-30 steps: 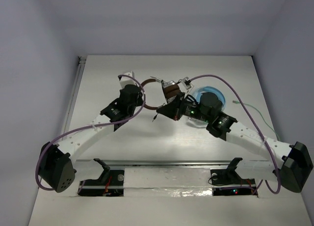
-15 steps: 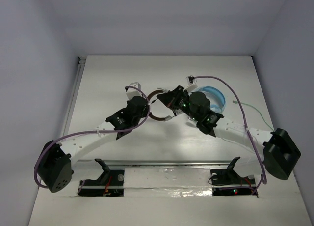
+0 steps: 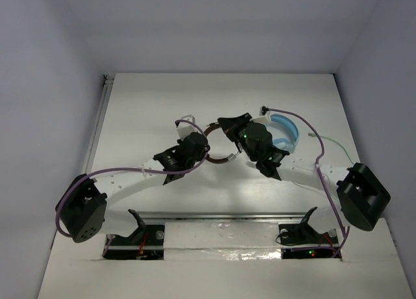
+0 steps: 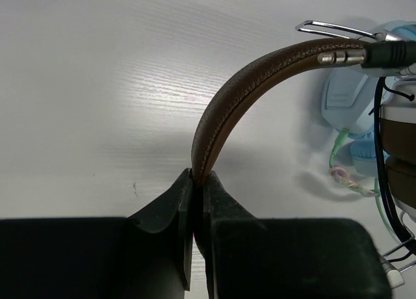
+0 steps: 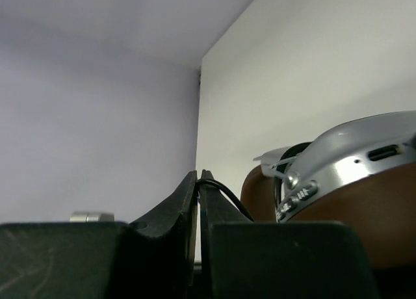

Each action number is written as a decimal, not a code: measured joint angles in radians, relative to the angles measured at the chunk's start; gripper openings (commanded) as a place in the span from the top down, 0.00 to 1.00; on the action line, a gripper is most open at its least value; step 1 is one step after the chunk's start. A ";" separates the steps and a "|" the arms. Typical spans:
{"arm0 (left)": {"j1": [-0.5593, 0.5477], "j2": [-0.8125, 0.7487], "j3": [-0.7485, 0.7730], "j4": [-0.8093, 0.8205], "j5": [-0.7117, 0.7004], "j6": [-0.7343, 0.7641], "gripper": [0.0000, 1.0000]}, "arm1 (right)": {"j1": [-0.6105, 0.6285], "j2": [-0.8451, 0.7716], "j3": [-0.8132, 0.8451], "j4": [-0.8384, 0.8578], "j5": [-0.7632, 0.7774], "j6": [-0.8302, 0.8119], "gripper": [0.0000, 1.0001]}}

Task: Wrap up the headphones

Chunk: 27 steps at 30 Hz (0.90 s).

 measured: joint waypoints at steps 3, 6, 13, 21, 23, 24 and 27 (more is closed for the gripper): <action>-0.022 0.013 0.024 -0.035 -0.027 -0.016 1.00 | 0.000 0.010 0.003 -0.034 0.071 0.050 0.91; -0.045 0.018 0.069 -0.081 -0.064 -0.019 1.00 | -0.002 0.039 0.033 -0.081 0.120 0.088 0.86; -0.050 0.033 0.132 -0.166 -0.098 -0.007 1.00 | -0.005 0.156 0.169 -0.157 0.144 0.122 0.74; -0.067 0.047 0.132 -0.223 -0.027 0.005 1.00 | -0.019 0.175 0.204 -0.201 0.128 0.107 0.57; -0.067 0.047 0.132 -0.223 -0.019 0.008 1.00 | -0.027 0.187 0.225 -0.205 0.106 0.090 0.57; -0.066 0.047 0.132 -0.224 -0.013 0.011 1.00 | -0.035 0.198 0.242 -0.208 0.087 0.078 0.57; -0.066 0.047 0.132 -0.232 0.006 0.021 1.00 | -0.060 0.242 0.294 -0.218 0.021 0.040 0.57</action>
